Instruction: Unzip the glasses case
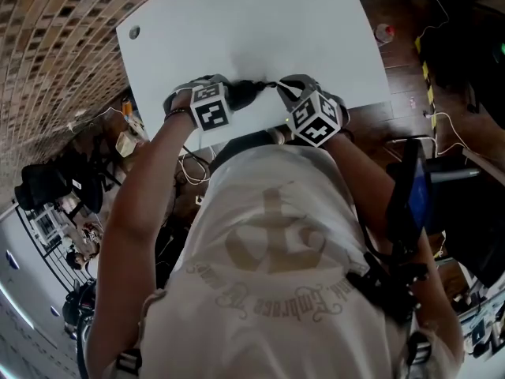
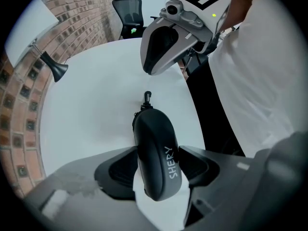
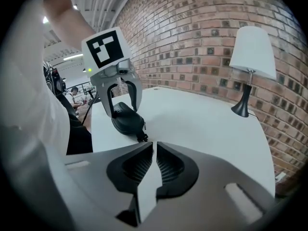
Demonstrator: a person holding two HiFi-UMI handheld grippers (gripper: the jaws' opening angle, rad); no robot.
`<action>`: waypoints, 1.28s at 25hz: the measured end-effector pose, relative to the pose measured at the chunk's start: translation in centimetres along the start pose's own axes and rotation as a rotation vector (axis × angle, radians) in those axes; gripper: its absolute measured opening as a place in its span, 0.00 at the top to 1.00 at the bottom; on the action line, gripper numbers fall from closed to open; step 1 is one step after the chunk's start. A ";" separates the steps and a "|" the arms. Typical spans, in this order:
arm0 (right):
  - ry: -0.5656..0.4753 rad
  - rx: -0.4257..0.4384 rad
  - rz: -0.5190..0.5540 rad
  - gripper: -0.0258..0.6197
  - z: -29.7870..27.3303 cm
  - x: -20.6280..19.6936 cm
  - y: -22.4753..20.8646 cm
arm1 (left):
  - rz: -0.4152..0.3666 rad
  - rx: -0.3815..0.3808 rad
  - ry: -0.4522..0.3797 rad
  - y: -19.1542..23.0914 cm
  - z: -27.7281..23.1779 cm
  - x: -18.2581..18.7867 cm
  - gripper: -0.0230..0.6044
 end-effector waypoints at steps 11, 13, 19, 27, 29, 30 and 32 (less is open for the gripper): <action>0.004 -0.051 -0.052 0.91 1.2 -1.6 0.1 | 0.004 0.043 -0.046 0.0 0.2 -0.3 0.48; 0.010 -0.069 -0.072 0.91 1.7 -2.2 -0.1 | 0.012 0.067 -0.070 -0.2 0.7 -0.4 0.48; 0.030 -0.102 -0.059 0.91 2.6 -2.0 0.8 | 0.126 0.177 -0.220 -1.4 2.6 -1.5 0.52; 0.026 -0.112 -0.031 0.92 3.3 -0.8 4.6 | 0.387 0.338 -0.550 -7.3 5.3 -3.9 0.63; 0.024 -0.103 -0.021 0.92 3.5 -0.4 5.9 | 0.439 0.356 -0.619 -9.4 5.0 -4.6 0.66; 0.016 -0.097 -0.017 0.92 3.7 -0.4 6.7 | 0.466 0.363 -0.653 -10.6 4.8 -5.0 0.68; -0.012 -0.083 -0.022 0.93 4.4 -0.3 8.4 | 0.513 0.382 -0.729 -13.2 4.5 -5.6 0.72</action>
Point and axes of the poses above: the fingertips, and each gripper's own axes: z backward along the fingers, y to its left, x out of its top, the point moved 7 cm from there along z, backward along the fingers, and after that the axes turned 3 degrees about -z, right-handed, at the moved point
